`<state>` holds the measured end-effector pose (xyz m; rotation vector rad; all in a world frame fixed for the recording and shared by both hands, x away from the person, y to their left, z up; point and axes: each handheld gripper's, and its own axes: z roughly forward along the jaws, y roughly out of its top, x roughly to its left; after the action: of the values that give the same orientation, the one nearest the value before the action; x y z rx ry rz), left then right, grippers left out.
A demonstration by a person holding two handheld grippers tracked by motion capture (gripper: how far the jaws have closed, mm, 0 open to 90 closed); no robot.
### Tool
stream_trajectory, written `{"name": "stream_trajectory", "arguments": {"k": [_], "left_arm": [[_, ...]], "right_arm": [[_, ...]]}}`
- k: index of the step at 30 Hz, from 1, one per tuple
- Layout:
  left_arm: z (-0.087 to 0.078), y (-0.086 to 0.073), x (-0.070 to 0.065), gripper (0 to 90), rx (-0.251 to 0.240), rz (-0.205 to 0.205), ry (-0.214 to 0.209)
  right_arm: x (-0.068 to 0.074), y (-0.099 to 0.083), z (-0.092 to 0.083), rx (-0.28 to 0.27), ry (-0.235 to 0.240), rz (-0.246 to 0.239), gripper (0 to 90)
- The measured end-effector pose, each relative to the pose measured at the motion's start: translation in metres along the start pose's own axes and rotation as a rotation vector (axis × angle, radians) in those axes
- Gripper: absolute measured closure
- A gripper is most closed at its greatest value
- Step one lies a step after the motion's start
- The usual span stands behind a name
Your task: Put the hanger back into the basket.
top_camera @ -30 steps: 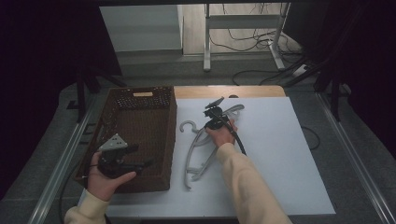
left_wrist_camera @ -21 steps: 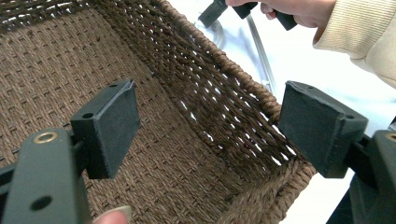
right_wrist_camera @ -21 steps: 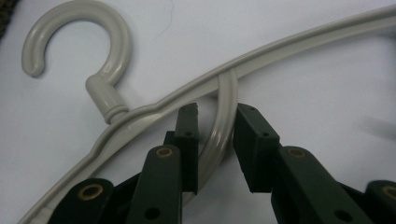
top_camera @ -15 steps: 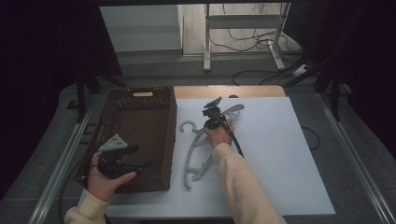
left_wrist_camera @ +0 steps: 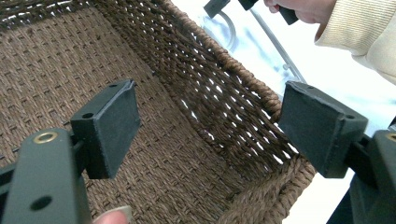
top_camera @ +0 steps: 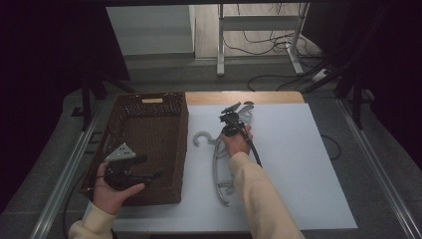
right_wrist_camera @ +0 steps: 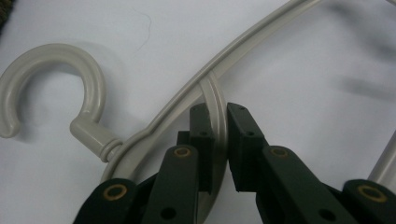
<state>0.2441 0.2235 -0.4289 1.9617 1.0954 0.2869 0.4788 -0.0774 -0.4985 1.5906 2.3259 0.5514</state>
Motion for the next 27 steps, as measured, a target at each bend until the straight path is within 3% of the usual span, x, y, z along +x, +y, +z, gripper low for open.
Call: {"name": "stream_trajectory", "arguments": {"k": [10, 27], "left_arm": [[-0.001, 0.0, 0.0, 20.5, -0.004, 0.001, -0.001], [0.002, 0.003, -0.002, 20.5, -0.002, 0.007, -0.004]], "right_arm": [[-0.015, 0.005, -0.029, -0.084, 0.08, 0.009, 81.3], [-0.055, 0.005, -0.095, -0.258, 0.317, 0.099, 82.1]]}}
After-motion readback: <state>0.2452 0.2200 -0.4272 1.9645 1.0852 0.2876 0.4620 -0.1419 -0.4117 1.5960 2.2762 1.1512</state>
